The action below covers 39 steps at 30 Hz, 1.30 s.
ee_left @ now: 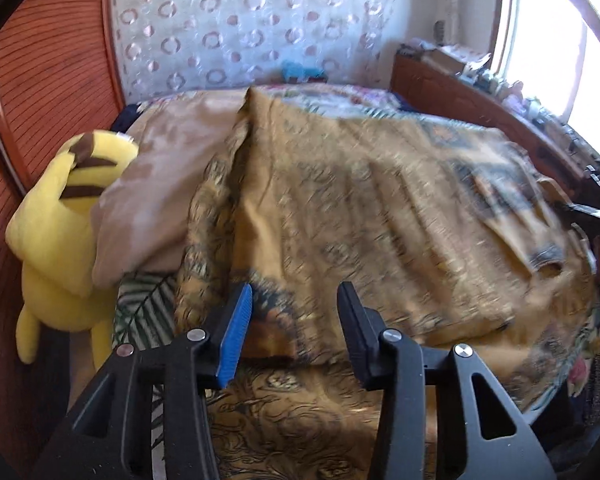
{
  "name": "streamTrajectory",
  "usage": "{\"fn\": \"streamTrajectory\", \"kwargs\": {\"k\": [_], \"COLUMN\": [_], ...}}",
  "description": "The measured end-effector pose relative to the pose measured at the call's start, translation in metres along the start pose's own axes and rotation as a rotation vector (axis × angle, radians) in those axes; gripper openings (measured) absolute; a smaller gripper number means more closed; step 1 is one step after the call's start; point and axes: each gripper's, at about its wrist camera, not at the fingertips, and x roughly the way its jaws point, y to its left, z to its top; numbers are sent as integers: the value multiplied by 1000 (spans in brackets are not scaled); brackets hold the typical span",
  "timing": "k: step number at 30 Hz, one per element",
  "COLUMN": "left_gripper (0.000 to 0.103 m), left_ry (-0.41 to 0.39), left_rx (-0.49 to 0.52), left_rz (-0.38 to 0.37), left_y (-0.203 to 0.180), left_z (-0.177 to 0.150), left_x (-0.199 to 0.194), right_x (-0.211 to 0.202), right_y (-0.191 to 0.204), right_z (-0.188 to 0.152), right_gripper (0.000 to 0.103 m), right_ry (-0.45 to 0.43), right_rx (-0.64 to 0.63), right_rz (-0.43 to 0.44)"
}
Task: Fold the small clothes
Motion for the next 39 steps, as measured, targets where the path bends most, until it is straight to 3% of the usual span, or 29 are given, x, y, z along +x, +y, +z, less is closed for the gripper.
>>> {"fn": "streamTrajectory", "kwargs": {"k": [9, 10, 11, 14, 29, 30, 33, 39], "left_gripper": [45, 38, 17, 5, 2, 2, 2, 2], "left_ry": [23, 22, 18, -4, -112, -120, -159, -222], "left_rx": [-7, 3, 15, 18, -7, -14, -23, -58], "left_rz": [32, 25, 32, 30, -6, -13, -16, -46], "left_y": [3, 1, -1, -1, -5, -5, -6, -4], "left_z": [-6, -7, -7, -6, 12, 13, 17, 23], "left_x": [14, 14, 13, 8, -23, -26, -38, -61], "right_x": [-1, -1, 0, -1, -9, -12, -25, -58], "right_y": [-1, -1, -1, -1, -5, -5, -4, 4], "right_z": [-1, -1, -1, -1, 3, 4, 11, 24], "right_gripper": [16, 16, 16, 16, 16, 10, 3, 2], "right_ry": [0, 0, 0, 0, -34, -45, -73, -127], "right_rx": [-3, -3, -3, -7, -18, -27, -37, -56], "right_rz": [-2, -2, -3, -5, -15, -12, 49, 126]}}
